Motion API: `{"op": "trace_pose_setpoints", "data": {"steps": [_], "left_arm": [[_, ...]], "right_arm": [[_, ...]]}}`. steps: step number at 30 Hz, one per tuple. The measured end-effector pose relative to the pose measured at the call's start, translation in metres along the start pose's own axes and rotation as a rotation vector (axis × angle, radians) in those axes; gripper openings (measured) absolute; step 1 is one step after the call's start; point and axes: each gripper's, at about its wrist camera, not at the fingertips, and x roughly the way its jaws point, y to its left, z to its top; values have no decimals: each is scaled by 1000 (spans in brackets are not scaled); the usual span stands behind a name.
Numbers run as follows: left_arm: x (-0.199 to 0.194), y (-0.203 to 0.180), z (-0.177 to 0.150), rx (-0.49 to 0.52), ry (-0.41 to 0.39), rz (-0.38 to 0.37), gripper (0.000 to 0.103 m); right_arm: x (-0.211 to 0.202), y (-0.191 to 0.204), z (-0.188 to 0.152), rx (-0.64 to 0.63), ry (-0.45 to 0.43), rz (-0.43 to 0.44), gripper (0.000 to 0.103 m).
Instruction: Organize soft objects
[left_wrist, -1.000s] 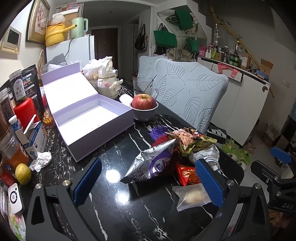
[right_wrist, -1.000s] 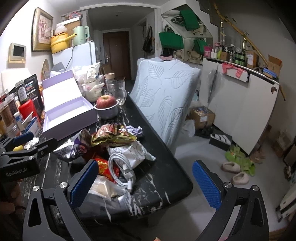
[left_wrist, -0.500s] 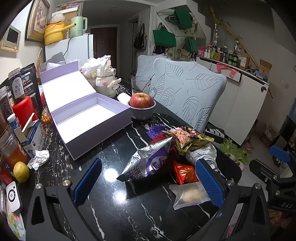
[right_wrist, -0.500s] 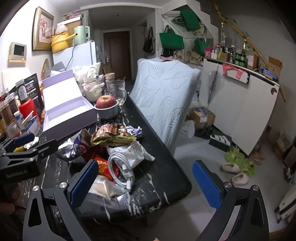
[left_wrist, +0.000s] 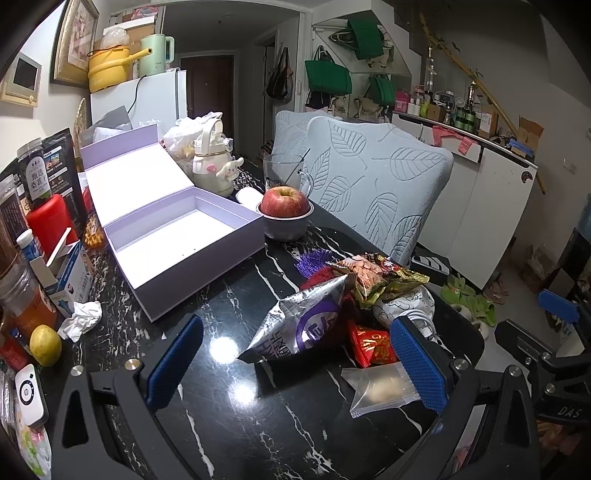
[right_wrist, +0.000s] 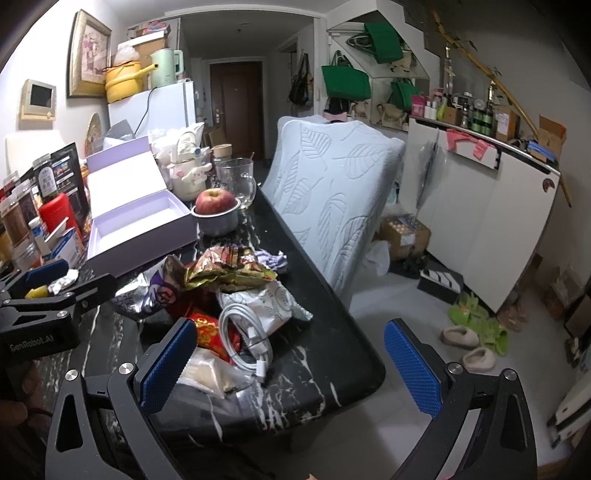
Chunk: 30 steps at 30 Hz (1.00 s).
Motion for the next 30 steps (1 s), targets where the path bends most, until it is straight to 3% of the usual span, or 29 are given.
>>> {"op": "trace_pose_setpoints", "data": {"steps": [30], "left_arm": [[0,4,3,13,7,-12,103]], "right_arm": [[0,1,-5,-9,-7,8,103]]}}
